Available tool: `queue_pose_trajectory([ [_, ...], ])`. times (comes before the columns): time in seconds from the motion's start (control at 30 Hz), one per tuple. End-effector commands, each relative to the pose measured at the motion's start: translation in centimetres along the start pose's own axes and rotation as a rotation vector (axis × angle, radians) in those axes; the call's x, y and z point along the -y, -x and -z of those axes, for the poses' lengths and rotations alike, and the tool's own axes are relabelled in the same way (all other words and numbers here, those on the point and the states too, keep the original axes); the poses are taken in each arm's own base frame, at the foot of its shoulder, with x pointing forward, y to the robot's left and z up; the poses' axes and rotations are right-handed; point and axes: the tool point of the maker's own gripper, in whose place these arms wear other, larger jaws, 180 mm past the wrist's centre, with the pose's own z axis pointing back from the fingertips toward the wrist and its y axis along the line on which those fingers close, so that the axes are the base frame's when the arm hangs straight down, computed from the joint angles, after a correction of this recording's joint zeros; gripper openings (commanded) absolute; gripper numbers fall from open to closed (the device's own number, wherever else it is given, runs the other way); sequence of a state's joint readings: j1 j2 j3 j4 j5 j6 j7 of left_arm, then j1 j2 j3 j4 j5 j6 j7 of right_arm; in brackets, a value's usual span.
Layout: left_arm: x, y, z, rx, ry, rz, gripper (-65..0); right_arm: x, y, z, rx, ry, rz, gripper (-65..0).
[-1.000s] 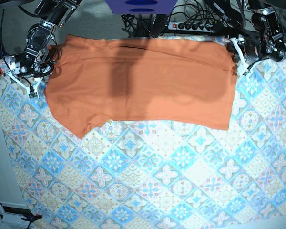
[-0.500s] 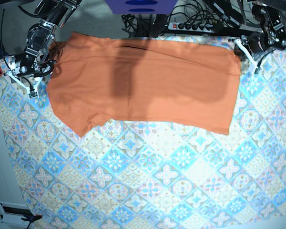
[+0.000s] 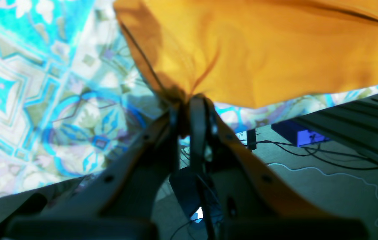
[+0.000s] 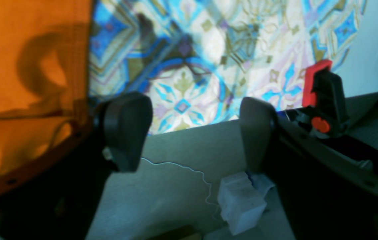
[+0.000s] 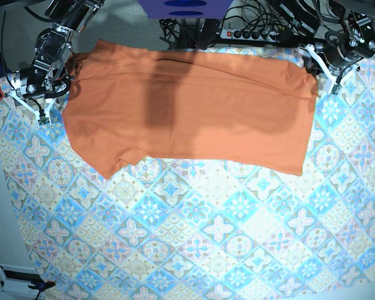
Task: Fold the T-shirt properly
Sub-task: 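Shift the left gripper along the shirt edge, tugging the hem corner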
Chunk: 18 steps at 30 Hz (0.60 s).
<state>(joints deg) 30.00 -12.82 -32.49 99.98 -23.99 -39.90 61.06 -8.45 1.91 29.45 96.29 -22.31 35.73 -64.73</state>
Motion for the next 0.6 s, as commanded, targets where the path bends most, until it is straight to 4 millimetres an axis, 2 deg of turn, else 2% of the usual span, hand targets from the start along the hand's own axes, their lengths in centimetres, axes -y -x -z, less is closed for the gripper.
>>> queue_pose_trajectory([
  [0.0,-0.46,-0.71,-0.51,0.023,-0.011,0.015,-65.0,1.02,-0.67,-0.47,0.021,0.030,0.007,-21.8],
  [0.57,-0.50,-1.00,-0.48,0.030,-0.012,0.015,-65.0,1.12,-0.57,-0.46,0.019,0.031,0.011,-21.8],
])
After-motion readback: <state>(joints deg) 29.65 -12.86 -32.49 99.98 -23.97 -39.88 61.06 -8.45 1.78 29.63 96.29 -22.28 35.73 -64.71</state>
